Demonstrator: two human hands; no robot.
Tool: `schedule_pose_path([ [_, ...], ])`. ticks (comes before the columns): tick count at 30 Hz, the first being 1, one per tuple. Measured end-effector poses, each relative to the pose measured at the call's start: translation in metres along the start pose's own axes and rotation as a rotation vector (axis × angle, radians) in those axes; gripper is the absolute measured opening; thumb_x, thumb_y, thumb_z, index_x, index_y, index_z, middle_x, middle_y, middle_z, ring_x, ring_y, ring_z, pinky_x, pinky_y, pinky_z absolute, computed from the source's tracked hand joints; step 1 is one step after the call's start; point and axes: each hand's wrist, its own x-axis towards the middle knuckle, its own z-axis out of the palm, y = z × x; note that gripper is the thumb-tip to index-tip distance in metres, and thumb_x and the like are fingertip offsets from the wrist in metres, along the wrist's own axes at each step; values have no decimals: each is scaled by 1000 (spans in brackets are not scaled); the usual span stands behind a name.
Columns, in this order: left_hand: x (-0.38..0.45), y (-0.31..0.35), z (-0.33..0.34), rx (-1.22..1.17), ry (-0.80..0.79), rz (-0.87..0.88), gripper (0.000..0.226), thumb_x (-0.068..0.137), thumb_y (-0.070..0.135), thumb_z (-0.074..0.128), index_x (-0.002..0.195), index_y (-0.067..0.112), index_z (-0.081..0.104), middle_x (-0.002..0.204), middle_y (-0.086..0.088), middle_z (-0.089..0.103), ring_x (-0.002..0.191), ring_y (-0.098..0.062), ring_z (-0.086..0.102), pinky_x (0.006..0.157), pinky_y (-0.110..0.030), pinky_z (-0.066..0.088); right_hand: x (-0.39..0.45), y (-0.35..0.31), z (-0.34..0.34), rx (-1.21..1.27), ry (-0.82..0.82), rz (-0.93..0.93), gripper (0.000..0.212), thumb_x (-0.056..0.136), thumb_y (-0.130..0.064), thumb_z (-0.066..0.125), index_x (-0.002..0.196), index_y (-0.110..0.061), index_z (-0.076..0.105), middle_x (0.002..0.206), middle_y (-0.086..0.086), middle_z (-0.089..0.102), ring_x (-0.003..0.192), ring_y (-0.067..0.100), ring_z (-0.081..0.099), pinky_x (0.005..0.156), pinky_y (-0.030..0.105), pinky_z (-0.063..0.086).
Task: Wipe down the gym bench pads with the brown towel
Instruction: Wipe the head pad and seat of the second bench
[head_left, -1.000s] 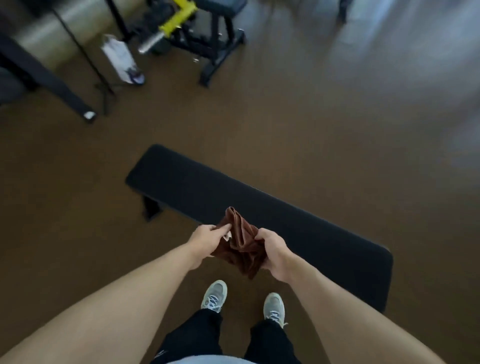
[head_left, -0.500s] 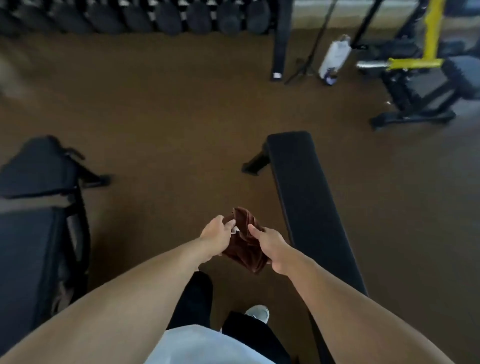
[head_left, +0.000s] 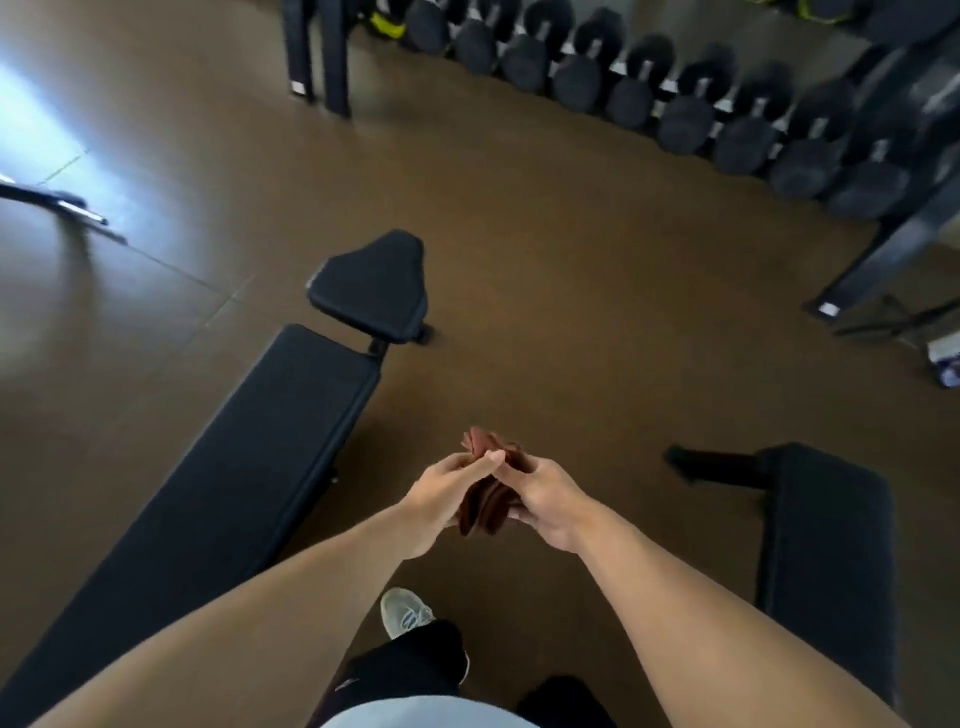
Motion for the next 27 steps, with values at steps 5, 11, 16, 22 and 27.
schedule_pose_path([
  [5, 7, 28, -59, -171, 114, 1, 74, 70, 61, 81, 133, 28, 57, 119, -1, 70, 111, -23, 66, 104, -47, 50, 44, -39, 49, -277, 13, -70, 31, 105, -13, 60, 132, -24, 69, 117, 0, 77, 115, 21, 69, 103, 46, 54],
  [11, 33, 57, -114, -272, 309, 20, 39, 90, 43, 71, 125, 26, 65, 113, 1, 71, 106, -20, 67, 100, -43, 54, 101, -90, 97, -373, 68, -124, 26, 109, -20, 49, 115, -22, 74, 114, 1, 76, 110, 18, 70, 92, 29, 56],
  [16, 55, 88, -157, -300, 317, 42, 45, 77, 35, 86, 116, 33, 63, 114, 3, 70, 104, -17, 67, 84, -32, 57, 154, -135, 117, -405, -15, -73, 26, 107, -38, 54, 101, -27, 77, 107, -1, 79, 107, 19, 73, 99, 41, 58],
  [22, 100, 142, -185, -211, 429, -7, 42, 82, 31, 83, 113, 39, 56, 107, 12, 64, 91, -5, 63, 58, -15, 48, 230, -195, 128, -511, -61, -33, 32, 111, -37, 44, 121, -23, 71, 120, 1, 74, 114, 23, 68, 103, 45, 55],
  [27, 141, 178, -204, -274, 669, -69, 27, 96, 11, 57, 111, 31, 68, 102, 1, 71, 90, -19, 67, 66, -27, 55, 295, -249, 115, -660, 73, -54, 43, 112, -32, 36, 152, -26, 48, 151, 2, 54, 137, 29, 53, 116, 49, 44],
])
